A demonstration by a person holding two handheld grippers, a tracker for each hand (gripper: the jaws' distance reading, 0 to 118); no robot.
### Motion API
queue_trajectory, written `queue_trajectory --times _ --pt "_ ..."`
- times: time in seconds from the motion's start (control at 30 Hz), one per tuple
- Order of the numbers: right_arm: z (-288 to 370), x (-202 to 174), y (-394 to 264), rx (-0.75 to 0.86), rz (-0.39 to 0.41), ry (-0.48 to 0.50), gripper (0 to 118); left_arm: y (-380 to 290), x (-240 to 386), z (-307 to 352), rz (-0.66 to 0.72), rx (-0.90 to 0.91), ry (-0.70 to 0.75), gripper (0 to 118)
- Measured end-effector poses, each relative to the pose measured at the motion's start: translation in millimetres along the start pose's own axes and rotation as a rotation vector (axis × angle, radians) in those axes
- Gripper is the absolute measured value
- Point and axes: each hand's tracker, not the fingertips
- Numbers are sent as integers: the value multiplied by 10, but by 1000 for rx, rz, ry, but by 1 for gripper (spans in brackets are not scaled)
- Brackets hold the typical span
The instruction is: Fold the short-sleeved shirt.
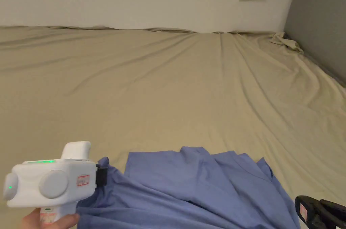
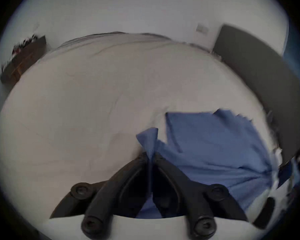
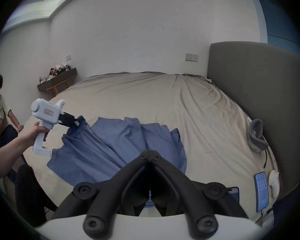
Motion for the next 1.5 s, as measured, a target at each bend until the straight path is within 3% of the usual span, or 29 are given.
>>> queue_trajectory --times 0.03,0.07,0.1,0.13,0.2,0.27,0.37,0.43,0.47,0.5,0.53,0.57,0.63,0.67,0.73,0.8,0.83,0.93,1.2,1.37,1.5 --pt "17 48 17 11 -13 -1 8 -44 -13 172 41 45 -45 3" --pt "-1 130 64 17 -48 9 40 -38 -24 329 58 91 -68 3" --pt "-57 213 108 3 -77 35 91 -75 -10 436 48 126 -47 3" --pt "-202 339 172 -64 -121 82 118 -117 5 563 33 142 -7 3" --pt "-444 561 222 -37 -219 115 118 -145 72 703 11 145 -7 3" --pt "-852 769 329 -132 -328 92 118 -202 48 800 24 140 -22 3" --pt "-1548 1032 376 -251 -379 5 118 -259 48 846 72 157 -28 3" --pt "-1964 1116 346 -365 -355 -69 114 -291 51 849 82 155 -23 3" --pt "-2173 1150 322 -408 -333 -101 104 -269 55 808 95 151 -21 3" --pt "-2318 1158 291 -444 -315 -107 86 -271 52 798 106 148 -28 3" --pt "-2429 1163 267 -483 -313 -111 58 -277 53 791 121 146 -34 3" --pt "-2514 1139 207 -522 -307 -112 45 -282 56 785 126 146 -43 3" --pt "-2580 1088 167 -543 -277 -97 36 -257 81 731 122 146 -40 3" --pt "-2538 1034 189 -513 -198 -128 33 -250 96 722 110 146 -36 3" --pt "-2481 900 192 -508 -124 -118 28 -218 116 685 84 147 -27 3" --pt "-2479 800 203 -505 -3 -170 15 -186 129 671 72 150 -21 3" --pt "-2429 727 216 -489 45 -189 8 -158 126 678 75 149 -22 3" --pt "-2154 737 320 -402 35 -168 6 -66 95 761 99 175 -55 3" --pt "-482 858 1064 75 -198 -21 5 406 117 1834 111 475 -180 3" --pt "692 842 1710 379 -193 -13 5 846 168 2965 43 703 -176 3" --pt "1482 764 2159 575 -173 -30 4 1198 152 3780 -25 817 -60 3"
